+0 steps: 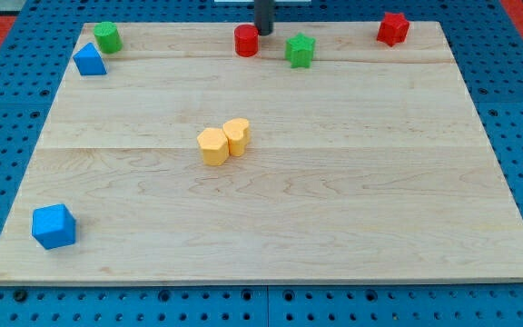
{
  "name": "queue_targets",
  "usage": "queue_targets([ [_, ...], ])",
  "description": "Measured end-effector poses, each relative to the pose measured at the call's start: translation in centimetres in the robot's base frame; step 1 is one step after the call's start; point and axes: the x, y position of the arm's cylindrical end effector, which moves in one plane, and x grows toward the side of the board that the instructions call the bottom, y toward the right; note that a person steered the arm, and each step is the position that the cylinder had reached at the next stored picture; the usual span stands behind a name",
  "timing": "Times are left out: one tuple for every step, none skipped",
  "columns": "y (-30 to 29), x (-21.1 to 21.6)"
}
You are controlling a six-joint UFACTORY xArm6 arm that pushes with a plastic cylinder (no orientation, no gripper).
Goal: Move the red circle to the right side of the green star
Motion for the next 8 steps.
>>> queue_targets([
  [-1.4, 1.4],
  [-3.4, 5.2],
  [-6.1, 8.8],
  [-8.6, 9.1],
  [-10.5, 12.2],
  [-6.9, 14.0],
  [-2.8, 13.7],
  [0.3, 11.3],
])
